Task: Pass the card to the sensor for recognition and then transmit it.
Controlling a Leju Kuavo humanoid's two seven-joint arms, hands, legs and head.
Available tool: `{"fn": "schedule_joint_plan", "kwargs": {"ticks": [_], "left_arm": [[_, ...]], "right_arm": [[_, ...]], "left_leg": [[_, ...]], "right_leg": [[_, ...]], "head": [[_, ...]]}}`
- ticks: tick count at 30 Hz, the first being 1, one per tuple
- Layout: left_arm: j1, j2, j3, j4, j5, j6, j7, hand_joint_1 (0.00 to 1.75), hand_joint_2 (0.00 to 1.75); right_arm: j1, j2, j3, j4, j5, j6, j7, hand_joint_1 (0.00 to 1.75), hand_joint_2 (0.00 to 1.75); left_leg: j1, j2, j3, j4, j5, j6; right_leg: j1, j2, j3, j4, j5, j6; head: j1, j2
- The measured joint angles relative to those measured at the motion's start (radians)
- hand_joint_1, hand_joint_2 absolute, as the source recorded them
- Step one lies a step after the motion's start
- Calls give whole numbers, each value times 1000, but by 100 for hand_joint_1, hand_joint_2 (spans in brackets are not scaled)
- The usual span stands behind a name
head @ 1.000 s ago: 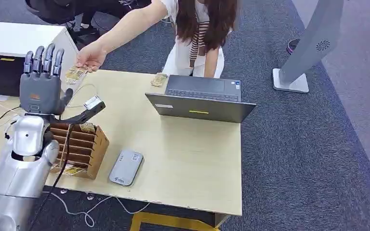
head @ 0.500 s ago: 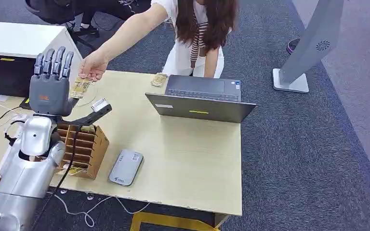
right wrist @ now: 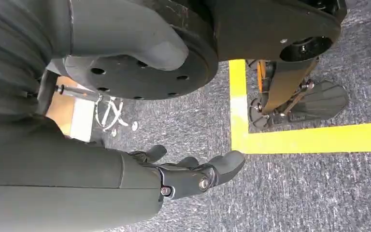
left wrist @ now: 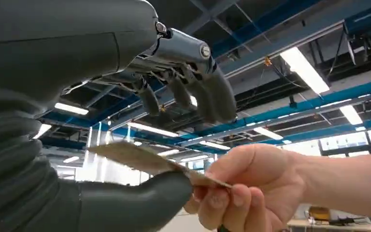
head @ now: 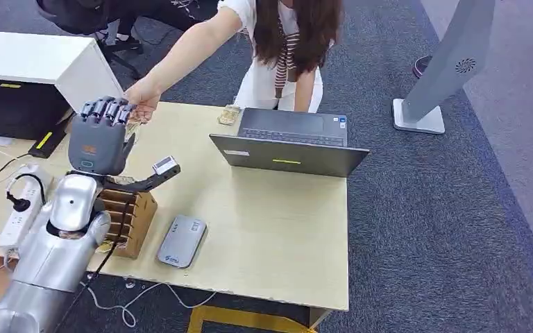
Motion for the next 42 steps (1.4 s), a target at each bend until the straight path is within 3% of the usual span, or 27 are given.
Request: {"fn": "schedule_joint_plan", "kwargs": {"ticks": [28, 42], "left_arm": [[5, -50, -62, 5, 33, -18, -8, 175, 175], [281, -90, -166, -107, 58, 30, -26, 175, 175]], "right_arm": [[-1, 0, 0, 0, 8, 1, 0, 0, 175], [0, 3, -5, 0, -27, -23, 7, 0, 175]], "left_leg": [[0, 0, 0, 0, 0, 0], [0, 0, 0, 0, -1, 0]], "right_leg": [[0, 0, 0, 0, 0, 0], [0, 0, 0, 0, 0, 0]], "head": [[0, 0], [0, 0]]}}
